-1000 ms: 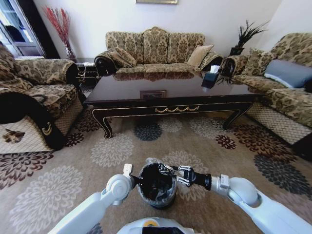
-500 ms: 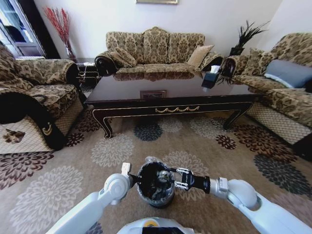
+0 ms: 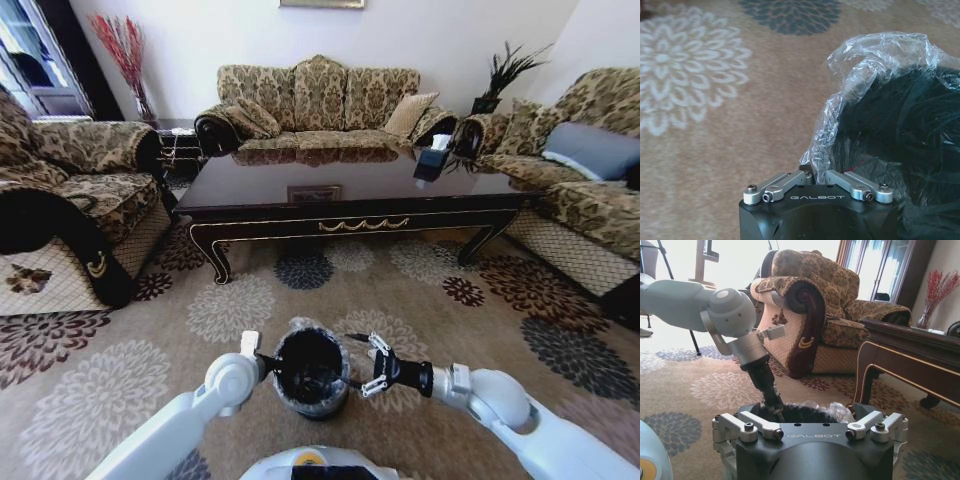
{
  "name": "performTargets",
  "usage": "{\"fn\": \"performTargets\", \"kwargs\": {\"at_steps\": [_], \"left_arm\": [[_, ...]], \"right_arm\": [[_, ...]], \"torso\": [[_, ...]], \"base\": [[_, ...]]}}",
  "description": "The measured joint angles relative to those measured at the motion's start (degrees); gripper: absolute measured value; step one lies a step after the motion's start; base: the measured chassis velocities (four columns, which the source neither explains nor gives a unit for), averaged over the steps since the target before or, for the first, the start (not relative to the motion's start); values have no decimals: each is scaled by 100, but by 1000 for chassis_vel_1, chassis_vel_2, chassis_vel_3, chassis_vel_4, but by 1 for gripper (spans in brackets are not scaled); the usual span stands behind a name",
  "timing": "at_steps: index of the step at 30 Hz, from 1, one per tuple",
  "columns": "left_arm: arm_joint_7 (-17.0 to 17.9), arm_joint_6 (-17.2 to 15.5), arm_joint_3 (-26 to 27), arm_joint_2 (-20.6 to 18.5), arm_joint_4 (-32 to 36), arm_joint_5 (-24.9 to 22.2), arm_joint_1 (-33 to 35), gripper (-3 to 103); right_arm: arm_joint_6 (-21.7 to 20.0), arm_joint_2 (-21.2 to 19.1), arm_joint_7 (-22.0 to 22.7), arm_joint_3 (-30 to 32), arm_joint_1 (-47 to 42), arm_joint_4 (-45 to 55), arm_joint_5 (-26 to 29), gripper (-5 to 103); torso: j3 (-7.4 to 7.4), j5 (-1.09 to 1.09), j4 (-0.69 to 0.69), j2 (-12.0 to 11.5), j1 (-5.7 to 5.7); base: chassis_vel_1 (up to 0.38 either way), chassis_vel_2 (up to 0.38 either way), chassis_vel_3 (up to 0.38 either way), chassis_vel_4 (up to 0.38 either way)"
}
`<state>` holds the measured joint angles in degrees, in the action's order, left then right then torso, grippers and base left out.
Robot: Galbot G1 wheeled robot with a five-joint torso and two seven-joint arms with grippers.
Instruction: Move to the front of the table and pick up the trash from the floor, then place it into the trash bin.
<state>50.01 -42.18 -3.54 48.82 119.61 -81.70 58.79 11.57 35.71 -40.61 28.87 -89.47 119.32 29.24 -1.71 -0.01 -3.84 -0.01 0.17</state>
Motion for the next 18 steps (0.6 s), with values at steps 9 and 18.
{"fn": "performTargets", "kwargs": {"at_steps": [9,18], "left_arm": [[-75,3,666,-312,-141,-410,-39,0],[-85,6,1012,-402,-285,-739,-206,0]], "right_arm": [[153,15,-43,183,112,-1034,307,100],[376,423,-124,54,502,-2587,181,100]], "torso": [[0,1,1,1,0],[0,2,0,0,0]], "base": [[0,0,0,0],[0,0,0,0]]}}
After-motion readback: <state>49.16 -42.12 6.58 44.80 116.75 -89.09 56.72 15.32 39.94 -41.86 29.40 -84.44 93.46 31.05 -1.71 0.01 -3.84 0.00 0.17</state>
